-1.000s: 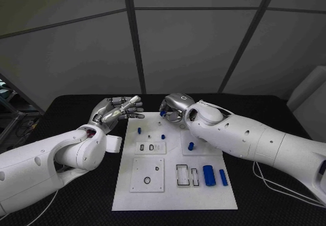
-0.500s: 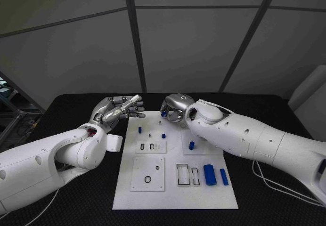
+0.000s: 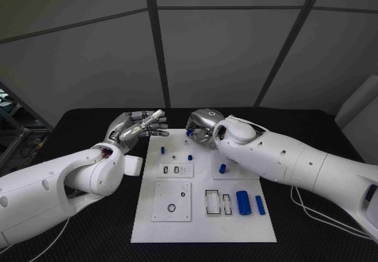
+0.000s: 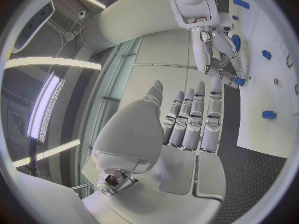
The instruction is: Assemble the parts on the task board
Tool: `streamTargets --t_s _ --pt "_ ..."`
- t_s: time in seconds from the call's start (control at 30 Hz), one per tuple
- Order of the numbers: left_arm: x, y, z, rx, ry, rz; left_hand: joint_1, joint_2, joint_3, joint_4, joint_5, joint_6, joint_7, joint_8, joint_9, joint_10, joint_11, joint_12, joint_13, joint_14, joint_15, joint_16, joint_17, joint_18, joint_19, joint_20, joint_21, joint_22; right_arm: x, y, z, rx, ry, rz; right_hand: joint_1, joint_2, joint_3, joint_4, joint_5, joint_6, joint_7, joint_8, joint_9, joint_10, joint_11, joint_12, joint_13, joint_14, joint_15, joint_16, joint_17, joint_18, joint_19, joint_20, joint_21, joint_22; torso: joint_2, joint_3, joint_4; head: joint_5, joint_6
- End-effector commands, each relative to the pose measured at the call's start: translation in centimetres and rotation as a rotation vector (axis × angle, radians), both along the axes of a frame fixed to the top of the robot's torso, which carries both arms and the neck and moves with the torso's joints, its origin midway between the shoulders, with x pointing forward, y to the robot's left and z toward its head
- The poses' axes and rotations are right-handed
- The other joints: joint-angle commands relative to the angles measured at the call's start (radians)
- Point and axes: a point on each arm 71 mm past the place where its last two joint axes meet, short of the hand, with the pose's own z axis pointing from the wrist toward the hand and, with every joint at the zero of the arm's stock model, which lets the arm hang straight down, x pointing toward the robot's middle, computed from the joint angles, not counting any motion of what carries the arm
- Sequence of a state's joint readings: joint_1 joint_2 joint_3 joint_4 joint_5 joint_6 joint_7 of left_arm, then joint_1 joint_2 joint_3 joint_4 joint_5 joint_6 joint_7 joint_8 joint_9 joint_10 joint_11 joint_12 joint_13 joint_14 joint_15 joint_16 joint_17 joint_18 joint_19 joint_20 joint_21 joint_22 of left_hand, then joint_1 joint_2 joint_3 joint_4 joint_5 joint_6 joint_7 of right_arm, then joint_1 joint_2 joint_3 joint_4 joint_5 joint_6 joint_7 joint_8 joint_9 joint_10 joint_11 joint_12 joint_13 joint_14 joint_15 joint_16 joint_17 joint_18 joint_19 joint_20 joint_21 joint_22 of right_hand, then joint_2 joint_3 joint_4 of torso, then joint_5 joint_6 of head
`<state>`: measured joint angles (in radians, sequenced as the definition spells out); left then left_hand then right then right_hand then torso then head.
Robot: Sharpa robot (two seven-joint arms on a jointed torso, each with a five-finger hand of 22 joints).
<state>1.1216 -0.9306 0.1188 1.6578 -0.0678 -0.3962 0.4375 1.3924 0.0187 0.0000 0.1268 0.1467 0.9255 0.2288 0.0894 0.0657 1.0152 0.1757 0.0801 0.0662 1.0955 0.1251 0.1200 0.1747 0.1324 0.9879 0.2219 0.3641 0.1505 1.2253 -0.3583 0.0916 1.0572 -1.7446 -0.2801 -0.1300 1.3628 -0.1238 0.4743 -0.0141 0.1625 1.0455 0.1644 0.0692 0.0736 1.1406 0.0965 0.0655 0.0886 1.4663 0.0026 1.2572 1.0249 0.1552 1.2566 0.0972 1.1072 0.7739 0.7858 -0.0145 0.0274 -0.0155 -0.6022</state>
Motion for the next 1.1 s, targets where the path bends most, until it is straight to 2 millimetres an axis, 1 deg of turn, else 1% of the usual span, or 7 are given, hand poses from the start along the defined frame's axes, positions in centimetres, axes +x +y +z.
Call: streamTargets --t_s 0.03,0.5,0.67,0.83,1.0,1.07,1.1 --pt "0.0 -0.2 0.2 -0.002 -0.008 -0.017 -0.005 0.004 -0.002 -0.003 -0.001 0.002 0.007 -0.007 -0.001 -0.001 0.005 -0.004 0.001 -0.007 0.002 -0.006 0.001 0.047 -0.008 0.002 -0.006 -0.001 0.1 -0.1 0.0 -0.020 0.002 -0.019 -0.016 -0.004 -0.003 0.008 0.001 -0.016 0.000 -0.006 -0.003 -0.026 0.005 -0.006 -0.006 0.026 0.009 0.008 0.003 -0.016 -0.003 0.009 0.007 0.001 0.000 -0.0009 0.0016 0.004 0.002" --pt "0.1 0.1 0.1 0.001 -0.004 -0.014 -0.005 0.004 -0.002 -0.003 -0.002 0.002 0.008 -0.007 -0.001 -0.002 0.005 -0.005 0.001 -0.007 0.002 -0.007 0.001 0.047 -0.009 0.002 -0.007 -0.001 -1.0 -1.8 0.9 0.019 -0.042 -0.014 -0.016 -0.020 -0.064 0.010 0.009 -0.120 0.000 -0.002 -0.004 -0.154 0.019 0.009 -0.022 0.011 0.021 -0.010 -0.044 -0.010 -0.028 0.026 -0.005 -0.024 -0.001 0.0022 -0.0033 0.004 0.009" --pt "0.2 0.2 0.0 0.001 -0.001 -0.017 -0.006 0.005 -0.003 -0.003 -0.002 0.002 0.008 -0.008 -0.001 -0.002 0.006 -0.006 0.001 -0.008 0.003 -0.008 0.002 0.047 -0.010 0.002 -0.007 -0.002 -2.1 -5.1 1.9 0.120 -0.057 -0.053 -0.034 -0.010 -0.077 0.033 0.034 -0.063 0.007 0.021 0.008 -0.069 0.011 0.062 -0.009 0.014 0.015 -0.001 -0.035 -0.012 -0.018 0.025 0.009 -0.006 -0.006 0.0052 -0.0104 0.000 0.017" --pt "0.4 0.5 -0.1 0.004 0.003 -0.014 -0.005 0.005 -0.003 -0.003 -0.003 0.002 0.008 -0.008 -0.001 -0.002 0.006 -0.006 0.001 -0.008 0.003 -0.008 0.002 0.047 -0.010 0.002 -0.007 -0.002 -3.0 -9.2 2.0 0.179 0.052 -0.133 -0.058 -0.037 -0.106 0.054 0.048 -0.060 -0.005 0.016 0.006 0.106 -0.023 0.157 0.036 0.021 -0.010 0.024 0.003 -0.017 0.004 0.006 0.035 0.030 -0.012 0.0101 -0.0230 0.004 0.015" --pt "0.5 0.6 -0.2 0.005 0.004 -0.012 -0.005 0.006 -0.002 -0.004 -0.003 0.002 0.008 -0.008 -0.001 -0.002 0.006 -0.006 0.001 -0.008 0.003 -0.008 0.002 0.047 -0.010 0.003 -0.007 -0.002 -3.4 -12.2 1.4 0.140 0.166 -0.202 -0.097 -0.077 -0.211 0.094 0.080 -0.096 -0.023 0.011 0.003 0.203 -0.045 0.281 0.131 0.033 -0.031 0.061 0.060 -0.028 0.038 -0.017 0.075 0.092 -0.015 0.0140 -0.0288 0.005 0.016" --pt "0.5 0.6 -0.2 0.004 0.004 -0.013 -0.005 0.006 -0.002 -0.004 -0.003 0.002 0.008 -0.008 -0.001 -0.002 0.006 -0.006 0.001 -0.008 0.003 -0.008 0.002 0.047 -0.010 0.003 -0.007 -0.002 -3.4 -13.1 1.2 0.127 0.195 -0.225 -0.060 -0.049 -0.367 0.157 0.150 -0.112 -0.036 0.040 0.012 0.141 -0.052 0.458 0.306 0.039 -0.036 0.093 0.104 -0.039 0.057 -0.022 0.098 0.127 -0.014 0.0136 -0.0280 0.004 0.016" --pt "0.6 0.5 -0.2 0.004 0.005 -0.014 -0.005 0.006 -0.002 -0.004 -0.003 0.002 0.008 -0.008 -0.001 -0.002 0.006 -0.006 0.001 -0.008 0.003 -0.008 0.002 0.047 -0.010 0.003 -0.007 -0.002 -3.4 -13.4 1.1 0.122 0.205 -0.234 -0.040 -0.033 -0.402 0.182 0.133 -0.121 -0.031 0.050 0.014 0.092 -0.046 0.506 0.363 0.039 -0.031 0.104 0.124 -0.039 0.062 -0.025 0.108 0.144 -0.014 0.0136 -0.0280 0.004 0.016"
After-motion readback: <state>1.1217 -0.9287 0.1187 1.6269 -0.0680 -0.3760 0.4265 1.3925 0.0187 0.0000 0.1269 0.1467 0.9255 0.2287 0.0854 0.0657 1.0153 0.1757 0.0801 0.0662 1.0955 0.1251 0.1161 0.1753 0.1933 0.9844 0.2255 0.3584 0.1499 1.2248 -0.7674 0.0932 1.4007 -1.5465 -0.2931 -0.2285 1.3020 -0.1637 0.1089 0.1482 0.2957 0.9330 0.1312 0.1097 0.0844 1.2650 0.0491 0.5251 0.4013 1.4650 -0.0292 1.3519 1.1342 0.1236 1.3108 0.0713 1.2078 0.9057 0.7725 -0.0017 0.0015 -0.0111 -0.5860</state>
